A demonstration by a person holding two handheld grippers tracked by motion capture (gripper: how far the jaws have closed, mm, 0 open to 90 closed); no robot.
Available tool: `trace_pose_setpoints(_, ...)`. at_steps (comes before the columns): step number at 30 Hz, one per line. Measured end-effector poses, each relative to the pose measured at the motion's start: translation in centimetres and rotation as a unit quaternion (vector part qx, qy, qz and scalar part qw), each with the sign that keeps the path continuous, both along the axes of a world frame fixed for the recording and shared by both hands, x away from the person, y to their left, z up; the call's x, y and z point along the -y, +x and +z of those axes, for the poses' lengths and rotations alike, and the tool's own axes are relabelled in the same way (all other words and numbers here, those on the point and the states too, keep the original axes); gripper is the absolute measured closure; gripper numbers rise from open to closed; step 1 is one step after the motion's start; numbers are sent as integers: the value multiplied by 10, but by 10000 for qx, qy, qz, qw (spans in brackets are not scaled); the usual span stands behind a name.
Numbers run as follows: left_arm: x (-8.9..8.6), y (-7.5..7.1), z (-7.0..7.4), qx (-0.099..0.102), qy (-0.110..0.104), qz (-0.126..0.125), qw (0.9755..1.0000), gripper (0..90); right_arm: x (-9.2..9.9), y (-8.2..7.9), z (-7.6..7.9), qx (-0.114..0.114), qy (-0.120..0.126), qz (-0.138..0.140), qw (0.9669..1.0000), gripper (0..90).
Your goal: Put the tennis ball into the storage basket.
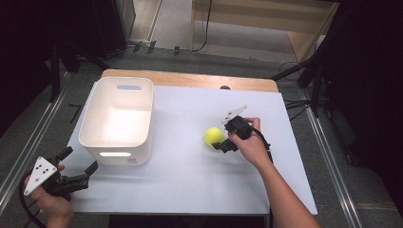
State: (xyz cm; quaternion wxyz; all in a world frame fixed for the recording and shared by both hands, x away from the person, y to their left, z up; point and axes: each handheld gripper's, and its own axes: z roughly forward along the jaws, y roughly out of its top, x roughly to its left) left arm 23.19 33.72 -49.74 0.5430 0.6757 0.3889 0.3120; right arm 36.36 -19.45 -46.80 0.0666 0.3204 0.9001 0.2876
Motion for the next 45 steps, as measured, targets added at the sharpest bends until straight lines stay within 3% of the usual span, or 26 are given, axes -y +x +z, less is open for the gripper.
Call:
trace_pose_setpoints(11,0,0,0,3,5,-10,10000,0,-12,6,-5,-82,-164,138,9997,49)
trace_pose_setpoints(20,0,0,0,8,5,-10,10000,0,-16,10,-10,-148,-232,107,9996,54)
trace_pose_setpoints(23,0,0,0,5,11,-15,10000,0,-17,11,-12,-136,-261,81,9995,109)
trace_pose_setpoints(31,0,0,0,2,9,-18,10000,0,-21,12,-14,-187,-276,98,9994,123)
trace_pose_setpoints(33,0,0,0,0,7,-19,10000,0,-21,13,-15,-169,-300,126,9993,148)
trace_pose_setpoints(34,0,0,0,2,0,-14,10000,0,-22,13,-16,-125,-329,103,9993,223)
trace_pose_setpoints(45,0,0,0,-6,-1,-16,10000,0,-19,12,-10,-70,-310,60,9995,230)
